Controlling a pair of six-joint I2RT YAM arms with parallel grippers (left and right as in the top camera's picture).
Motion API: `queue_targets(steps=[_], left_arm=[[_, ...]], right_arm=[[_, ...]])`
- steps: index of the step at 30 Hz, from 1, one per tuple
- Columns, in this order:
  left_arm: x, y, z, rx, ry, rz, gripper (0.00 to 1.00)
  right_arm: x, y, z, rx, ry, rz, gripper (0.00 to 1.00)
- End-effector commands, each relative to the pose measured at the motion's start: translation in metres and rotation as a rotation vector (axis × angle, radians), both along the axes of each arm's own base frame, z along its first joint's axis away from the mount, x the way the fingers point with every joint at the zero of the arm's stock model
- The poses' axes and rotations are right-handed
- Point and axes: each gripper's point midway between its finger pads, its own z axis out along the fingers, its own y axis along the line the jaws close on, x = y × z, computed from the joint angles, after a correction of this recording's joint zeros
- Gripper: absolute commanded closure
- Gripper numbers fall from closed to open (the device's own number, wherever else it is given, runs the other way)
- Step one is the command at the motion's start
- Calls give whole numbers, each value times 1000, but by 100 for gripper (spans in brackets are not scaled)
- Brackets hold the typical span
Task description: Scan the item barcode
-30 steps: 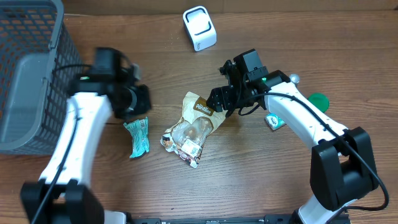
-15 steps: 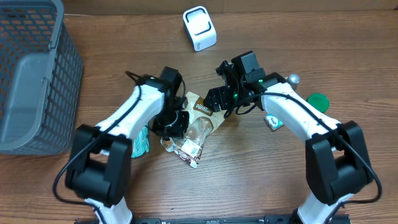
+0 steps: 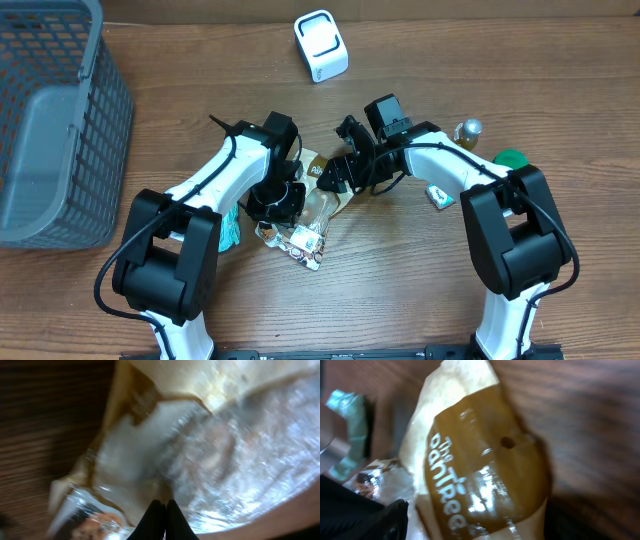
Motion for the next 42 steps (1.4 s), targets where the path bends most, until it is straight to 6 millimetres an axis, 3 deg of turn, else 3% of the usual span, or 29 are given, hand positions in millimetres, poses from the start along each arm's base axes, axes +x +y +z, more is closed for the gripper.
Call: queue_targets(steps=[1,9,19,24,27,29,33,42], left_arm=[[-2,16,-17,98,12,-32,96],[0,16,-18,97,5,-32,96],[2,18,-15,109,-2,-36,96],[28,10,20,70,-66,-19,96],[33,6,45,54,-68,-27,96],[25,9,55,69,-27,-29,96],[-9,24,57,130,114,-35,96],[-67,50,29,228,313,-43,96]], right_arm=[[-20,7,-5,72,83,53,19],[-36,6,-9,57,153,66,23],[-28,3,-15,25,114,56,22],[-26,4,-14,27,108,56,22],[-27,4,-14,27,109,56,22],[-26,4,-14,27,108,56,22],[-26,4,-14,28,105,56,22],[-28,3,-15,24,117,56,21]])
